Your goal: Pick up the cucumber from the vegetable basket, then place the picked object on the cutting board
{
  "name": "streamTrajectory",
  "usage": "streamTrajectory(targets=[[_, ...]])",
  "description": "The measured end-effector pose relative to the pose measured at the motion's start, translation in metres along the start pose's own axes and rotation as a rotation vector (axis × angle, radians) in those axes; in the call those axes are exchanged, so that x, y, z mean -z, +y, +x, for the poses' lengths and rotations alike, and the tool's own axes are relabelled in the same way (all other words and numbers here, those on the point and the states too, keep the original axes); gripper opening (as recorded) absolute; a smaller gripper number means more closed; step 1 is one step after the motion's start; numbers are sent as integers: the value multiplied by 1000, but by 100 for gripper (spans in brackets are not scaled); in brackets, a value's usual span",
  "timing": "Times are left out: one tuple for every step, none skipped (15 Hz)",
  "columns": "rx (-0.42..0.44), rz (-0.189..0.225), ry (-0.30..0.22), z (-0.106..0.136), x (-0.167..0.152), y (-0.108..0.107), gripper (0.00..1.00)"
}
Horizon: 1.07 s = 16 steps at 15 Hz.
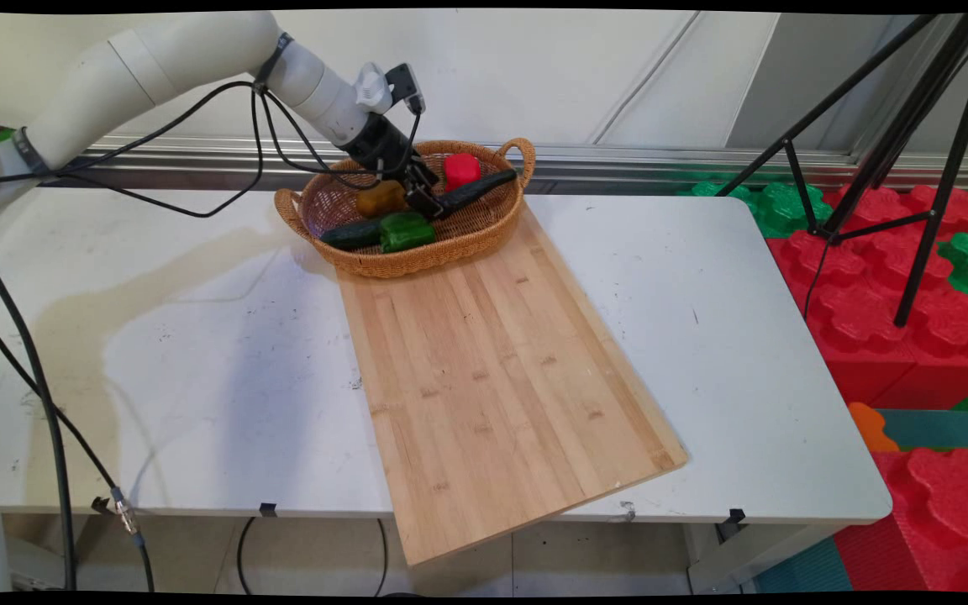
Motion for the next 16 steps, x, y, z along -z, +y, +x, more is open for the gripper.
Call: streamTrajectory(targets=[[-2,-1,0,0,-1,0,0],[-4,-2,0,0,-2,0,0],[-7,-3,0,0,-2,0,0],[-9,-4,0,-1,-3,0,0],[-11,-5,0,-1,-3,0,0],[-11,-5,1,-2,-3,0,0],[-11,-5,2,-2,-3,0,0],[-9,-4,5,-1,-2,0,0],[-5,-2,10,-1,0,0,0],[-1,-1,15,-1,1,0,0],[5,1,22,0,3,0,0],[10,4,30,1,6,0,0],[14,6,36,2,10,0,0],[15,9,43,2,15,1,0],[16,13,49,2,21,1,0],[15,16,54,2,26,2,0]])
